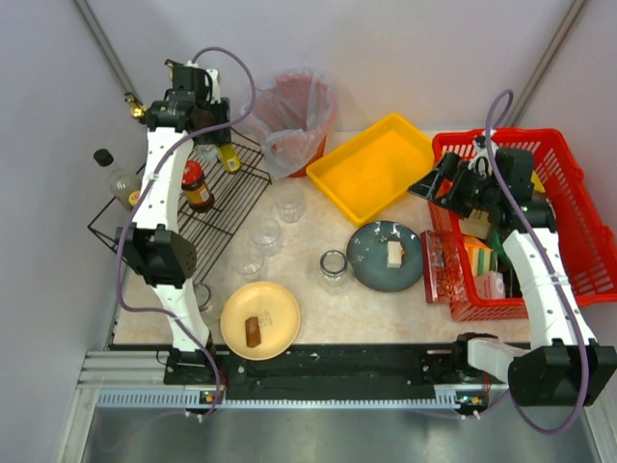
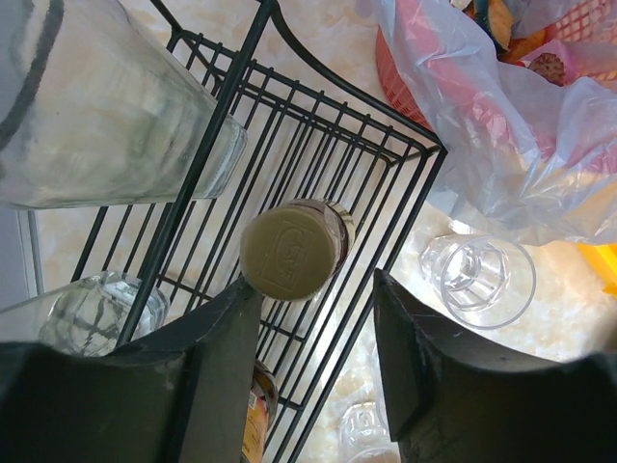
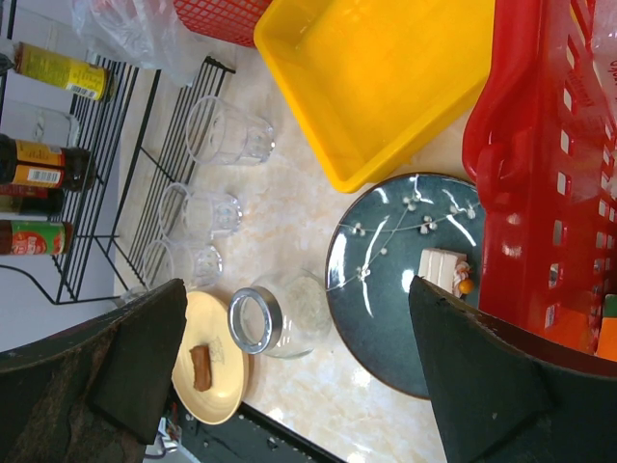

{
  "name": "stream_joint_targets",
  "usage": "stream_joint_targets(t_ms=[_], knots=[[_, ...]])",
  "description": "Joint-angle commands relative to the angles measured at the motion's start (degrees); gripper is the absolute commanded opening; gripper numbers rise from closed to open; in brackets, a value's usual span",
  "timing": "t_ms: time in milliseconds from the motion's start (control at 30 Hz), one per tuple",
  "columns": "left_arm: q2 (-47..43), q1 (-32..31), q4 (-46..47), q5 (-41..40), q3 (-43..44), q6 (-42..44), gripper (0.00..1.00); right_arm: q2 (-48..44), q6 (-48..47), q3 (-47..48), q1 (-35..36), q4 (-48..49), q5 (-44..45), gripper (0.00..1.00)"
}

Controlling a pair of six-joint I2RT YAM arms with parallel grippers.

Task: Clear the kitchen counter

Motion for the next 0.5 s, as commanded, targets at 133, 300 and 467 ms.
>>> stream_joint_targets(t_ms=[133,300,467], knots=[[-1.2,0.2,2.2,-1.1,1.6,0.8,0.74,-1.9,-1.0,1.4,-0.2,0.4,0.9,0.95],[-3.3,0.2,3.2,-0.5,1.2,1.1,0.91,-2.0,-1.3,1.8,-0.2,0.4,1.0,0.95],[-6.7,0.1,3.9,2.3,1.1,0.9,0.98,-1.9,-2.3,2.4,-0.2,0.3,0.5,0.96]])
